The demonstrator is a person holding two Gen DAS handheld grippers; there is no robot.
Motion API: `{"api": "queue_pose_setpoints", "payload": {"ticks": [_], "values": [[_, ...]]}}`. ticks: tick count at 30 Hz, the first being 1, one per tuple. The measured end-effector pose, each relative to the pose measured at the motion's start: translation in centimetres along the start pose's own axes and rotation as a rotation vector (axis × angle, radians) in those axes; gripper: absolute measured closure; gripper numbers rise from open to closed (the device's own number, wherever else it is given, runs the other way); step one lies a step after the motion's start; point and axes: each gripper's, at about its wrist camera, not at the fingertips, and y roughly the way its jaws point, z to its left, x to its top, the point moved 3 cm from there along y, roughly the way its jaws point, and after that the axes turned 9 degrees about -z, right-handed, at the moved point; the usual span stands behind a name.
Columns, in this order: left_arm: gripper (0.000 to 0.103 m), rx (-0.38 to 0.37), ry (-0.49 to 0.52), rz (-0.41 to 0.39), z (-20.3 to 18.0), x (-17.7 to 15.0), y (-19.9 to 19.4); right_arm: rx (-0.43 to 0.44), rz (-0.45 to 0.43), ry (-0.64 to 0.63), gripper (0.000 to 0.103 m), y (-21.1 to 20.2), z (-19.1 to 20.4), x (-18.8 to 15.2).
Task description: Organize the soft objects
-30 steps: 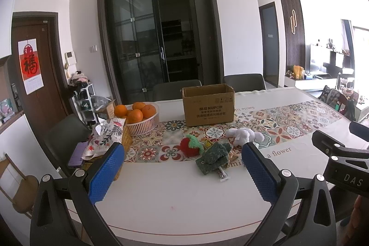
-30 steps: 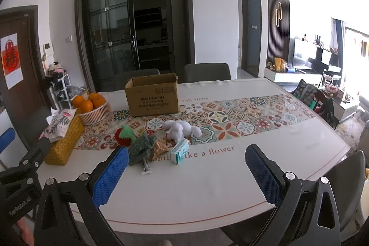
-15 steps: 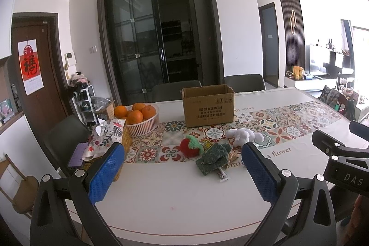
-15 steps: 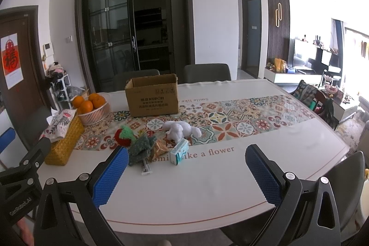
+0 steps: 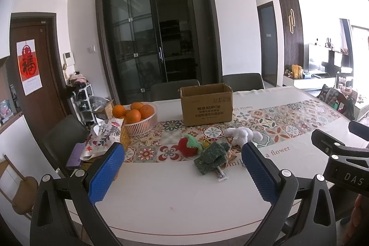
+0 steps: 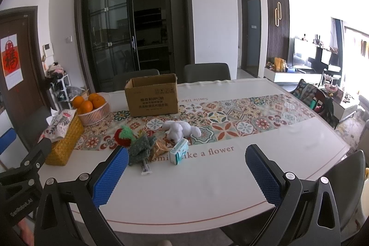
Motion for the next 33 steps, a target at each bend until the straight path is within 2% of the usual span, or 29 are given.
{"api": "queue_pose_setpoints", "payload": {"ticks": [7, 18, 25, 33], "values": [[0.000, -0.041, 0.017, 0.037, -0.5, -1.1, 1.6, -0.004, 0.041, 0.030, 0.001, 1.0, -0.6, -0.5], [0.000, -0.142, 0.019, 0.139, -1.1, -3.4, 6.5, 0.017, 0.141, 0.049, 0.001, 5.7, 0.1, -2.3], [0.000, -0.201, 0.034, 0.233, -1.9, -5.1, 11.6, -0.005, 0.197, 0.039, 0.001, 9.5, 0.6, -2.8], [0.002, -0.278, 0.046, 0.342, -2.7, -6.6, 17.9, -0.027, 0.295, 0.057, 0.001, 15.7, 0.9, -3.4]]}}
